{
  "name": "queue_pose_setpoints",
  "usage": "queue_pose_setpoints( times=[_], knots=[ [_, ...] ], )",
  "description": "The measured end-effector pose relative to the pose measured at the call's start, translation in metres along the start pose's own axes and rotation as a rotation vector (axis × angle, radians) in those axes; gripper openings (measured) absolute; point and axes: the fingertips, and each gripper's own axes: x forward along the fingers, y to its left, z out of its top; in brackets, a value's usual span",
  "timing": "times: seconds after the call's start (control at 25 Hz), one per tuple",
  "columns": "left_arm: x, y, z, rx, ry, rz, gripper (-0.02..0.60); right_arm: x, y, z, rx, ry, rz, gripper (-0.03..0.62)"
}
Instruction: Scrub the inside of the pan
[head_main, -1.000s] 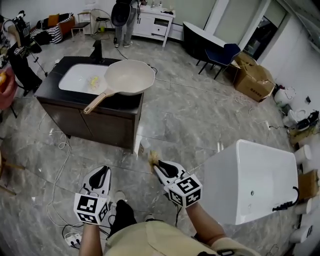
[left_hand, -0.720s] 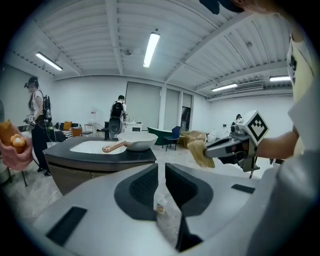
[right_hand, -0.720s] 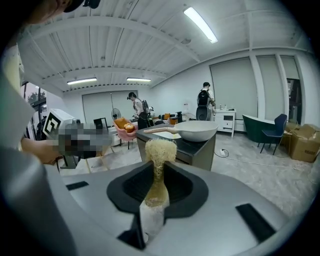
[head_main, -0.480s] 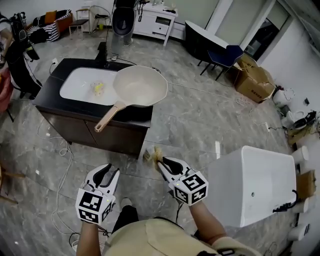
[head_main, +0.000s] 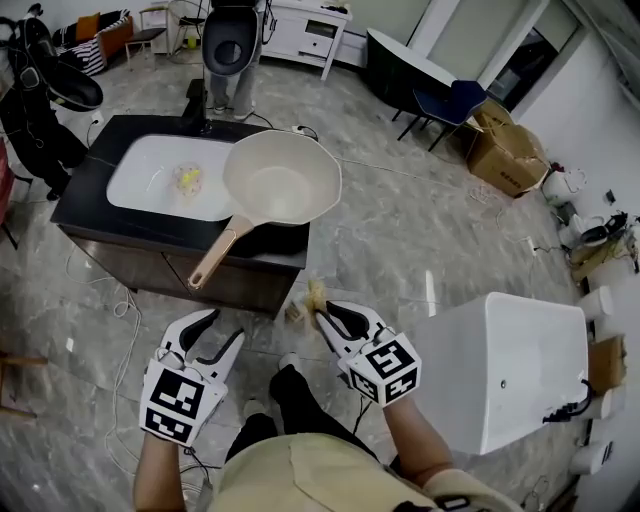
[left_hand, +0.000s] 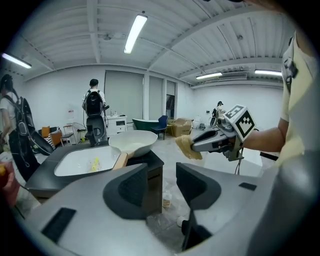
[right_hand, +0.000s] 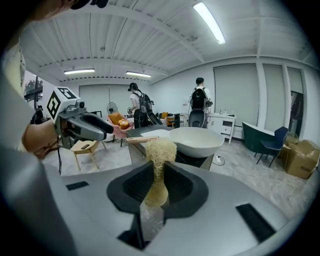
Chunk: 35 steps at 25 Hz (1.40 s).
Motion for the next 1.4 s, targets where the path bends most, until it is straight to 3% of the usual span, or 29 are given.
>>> queue_pose_setpoints(
  times=[0.32,0.48,0.64,0.88,1.2,1.4],
  knots=[
    [0.063,0.039,0.027,0.024,0.121,0.02,0.175,0.056,-0.059,0.044,-0.173,0.008,0.084,0.072],
    [0.092,0.061,0.047,0.035,0.184,0.067,0.184,0.077,-0.094,0.061,-0.221,0.007,0.127,0.072],
    [0.121,0.077,0.054,0.009,0.219,0.083,0.196,0.096,-0.124,0.071,-0.248,0.01,0.167,0.072],
    [0.15,0.1,0.059,-0.09,0.267,0.081,0.196,0.127,-0.152,0.087,-0.308,0.028,0.198,0.072],
    [0.172,0.171,0.071,-0.1,0.324,0.1,0.196,0.173,-0.169,0.115,-0.372,0.07,0.164,0.074],
    [0.194,0.214,0.07,-0.183,0.325,0.067,0.196,0.197,-0.186,0.125,-0.416,0.122,0.084,0.074]
  ],
)
